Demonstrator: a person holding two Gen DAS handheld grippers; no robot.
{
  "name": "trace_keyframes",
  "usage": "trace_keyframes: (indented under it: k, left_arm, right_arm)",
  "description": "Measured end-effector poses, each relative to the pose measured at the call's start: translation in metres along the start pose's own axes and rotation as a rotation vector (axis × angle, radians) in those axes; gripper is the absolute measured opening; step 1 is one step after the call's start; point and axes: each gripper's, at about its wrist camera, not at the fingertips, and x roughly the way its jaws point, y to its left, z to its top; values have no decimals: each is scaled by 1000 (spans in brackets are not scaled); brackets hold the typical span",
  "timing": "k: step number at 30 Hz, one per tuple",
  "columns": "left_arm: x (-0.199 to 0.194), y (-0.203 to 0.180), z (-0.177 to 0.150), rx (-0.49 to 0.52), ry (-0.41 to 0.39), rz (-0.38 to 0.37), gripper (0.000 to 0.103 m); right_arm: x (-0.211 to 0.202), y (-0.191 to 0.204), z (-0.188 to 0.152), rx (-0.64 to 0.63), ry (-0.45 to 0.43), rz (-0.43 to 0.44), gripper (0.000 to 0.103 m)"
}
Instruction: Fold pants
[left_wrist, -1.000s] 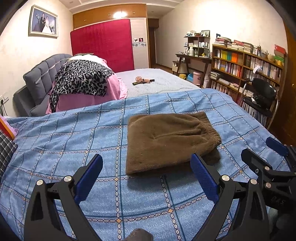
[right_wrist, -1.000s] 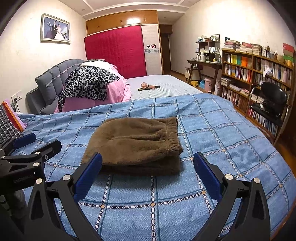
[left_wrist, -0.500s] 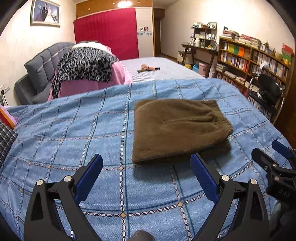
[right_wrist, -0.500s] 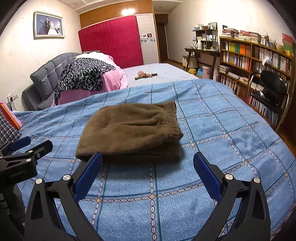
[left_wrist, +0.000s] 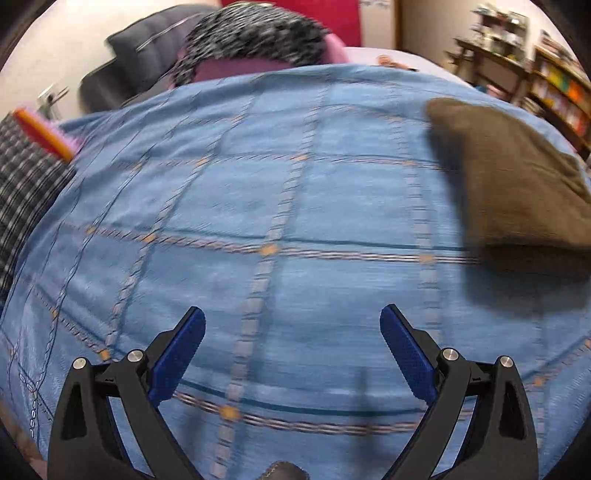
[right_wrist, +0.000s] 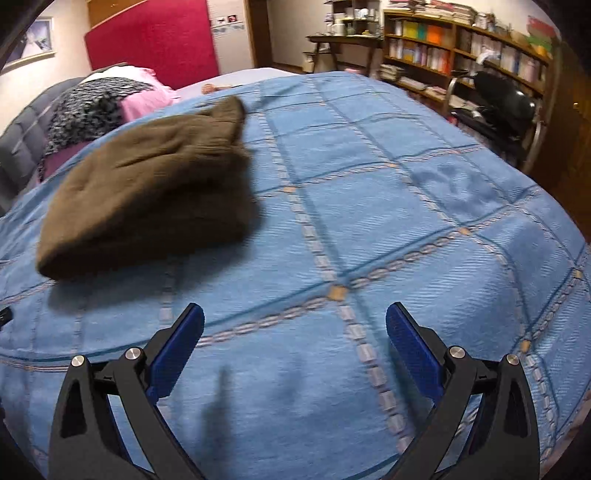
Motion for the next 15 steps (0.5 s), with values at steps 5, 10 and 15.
trace_keyframes:
  k: [5, 10, 15]
  left_arm:
    - [23, 53, 0, -70, 13, 68, 95]
    - [46, 109, 5, -136, 37, 143, 95]
    - [59, 166, 15, -196, 38, 208, 95]
  right_arm:
    - [18, -30, 9, -4, -4, -89, 100]
    - [34, -74, 29, 87, 1, -154, 100]
    - [55, -104, 46, 76, 18, -212, 100]
